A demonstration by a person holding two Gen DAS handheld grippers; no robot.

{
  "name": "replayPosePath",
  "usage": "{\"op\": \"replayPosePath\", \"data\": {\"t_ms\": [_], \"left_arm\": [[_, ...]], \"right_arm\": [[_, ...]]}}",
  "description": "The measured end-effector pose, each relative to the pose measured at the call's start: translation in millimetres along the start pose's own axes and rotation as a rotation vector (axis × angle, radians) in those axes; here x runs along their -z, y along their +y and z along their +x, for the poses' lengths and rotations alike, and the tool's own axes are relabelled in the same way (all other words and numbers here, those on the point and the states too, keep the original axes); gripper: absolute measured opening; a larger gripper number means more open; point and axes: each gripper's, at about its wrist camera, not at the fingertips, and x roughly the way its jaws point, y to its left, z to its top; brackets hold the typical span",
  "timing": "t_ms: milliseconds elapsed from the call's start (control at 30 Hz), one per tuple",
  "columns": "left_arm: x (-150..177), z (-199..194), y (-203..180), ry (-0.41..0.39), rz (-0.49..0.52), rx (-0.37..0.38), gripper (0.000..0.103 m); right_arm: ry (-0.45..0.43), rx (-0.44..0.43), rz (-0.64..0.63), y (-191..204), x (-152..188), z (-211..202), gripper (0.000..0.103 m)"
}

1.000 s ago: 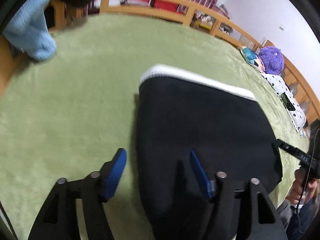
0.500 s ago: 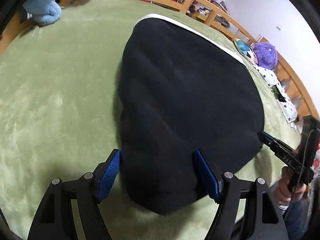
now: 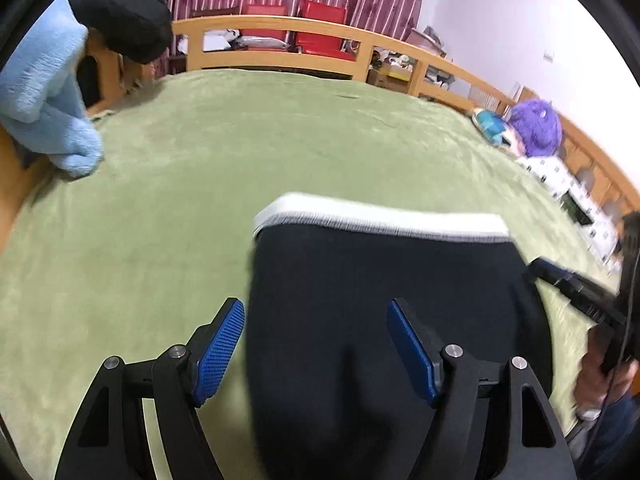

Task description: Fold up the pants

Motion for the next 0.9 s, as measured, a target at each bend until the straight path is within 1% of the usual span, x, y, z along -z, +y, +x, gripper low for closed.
{"op": "replayPosePath", "data": {"t_ms": [100, 167, 233, 300, 333, 433, 500, 567, 667, 700, 733, 767, 800, 833, 867, 900], "left_arm": [[-16.2, 24.6, -7.1, 0.008, 0.010, 0.046, 0.072], [-18.9, 41.3, -8.1, 0.017, 0.009, 0.056, 0.072], [-17.9, 58.1, -7.9, 0.022, 0.015, 0.031, 0.071], [-17.4, 71.9, -7.9, 0.043, 0.026, 0.007, 0.071], [-17.5, 77.6, -9.4, 0.051, 0.038, -0.009, 0.071], [-17.8, 85.9, -12.1, 0.060, 0.069, -0.040, 0.071], [-18.5, 91.2, -13.1, 0.072, 0.070, -0.050, 0.071], [-22.1, 92.2, -12.3, 0.079, 0.065, -0.051, 0.071], [-22.5, 75.5, -15.5, 0.070, 0.072, -0.093, 0.070], [-20.1, 67.0, -15.7, 0.067, 0.078, -0.110, 0.070], [-15.1, 57.4, -15.6, 0.063, 0.079, -0.110, 0.070], [-10.9, 51.2, -13.7, 0.063, 0.076, -0.100, 0.070], [-3.9, 43.4, -12.6, 0.067, 0.070, -0.082, 0.071], [4.6, 35.8, -13.3, 0.074, 0.069, -0.069, 0.071], [13.9, 28.0, -14.3, 0.078, 0.071, -0.063, 0.071], [26.6, 17.7, -15.3, 0.076, 0.071, -0.060, 0.071]], "right_arm": [[0.003, -0.020, -0.008, -1.1, -14.1, 22.6, 0.027], [0.038, -0.031, 0.004, -8.4, -17.2, 41.5, 0.027], [0.048, -0.034, 0.012, -16.7, -13.6, 57.8, 0.026], [0.051, -0.023, 0.015, -22.8, -10.8, 67.8, 0.020], [0.054, -0.032, 0.036, -28.2, -11.3, 73.2, 0.019], [0.072, -0.058, 0.082, -36.7, -14.3, 81.4, 0.017], [0.079, -0.052, 0.095, -38.9, -13.8, 84.5, 0.012], [0.080, -0.060, 0.105, -40.3, -12.4, 83.8, 0.012], [0.073, -0.040, 0.114, -39.3, -12.2, 73.0, 0.011], [0.067, -0.023, 0.112, -38.3, -11.7, 65.7, 0.012], [0.056, -0.006, 0.106, -36.9, -10.0, 56.3, 0.015], [0.044, 0.004, 0.103, -36.0, -6.8, 46.7, 0.020], [0.032, 0.006, 0.103, -35.7, -0.4, 34.4, 0.030], [0.025, 0.008, 0.107, -35.6, 6.7, 24.9, 0.033], [0.024, 0.009, 0.111, -35.5, 13.1, 18.0, 0.036], [0.034, 0.004, 0.117, -36.1, 24.1, 9.8, 0.036]]}}
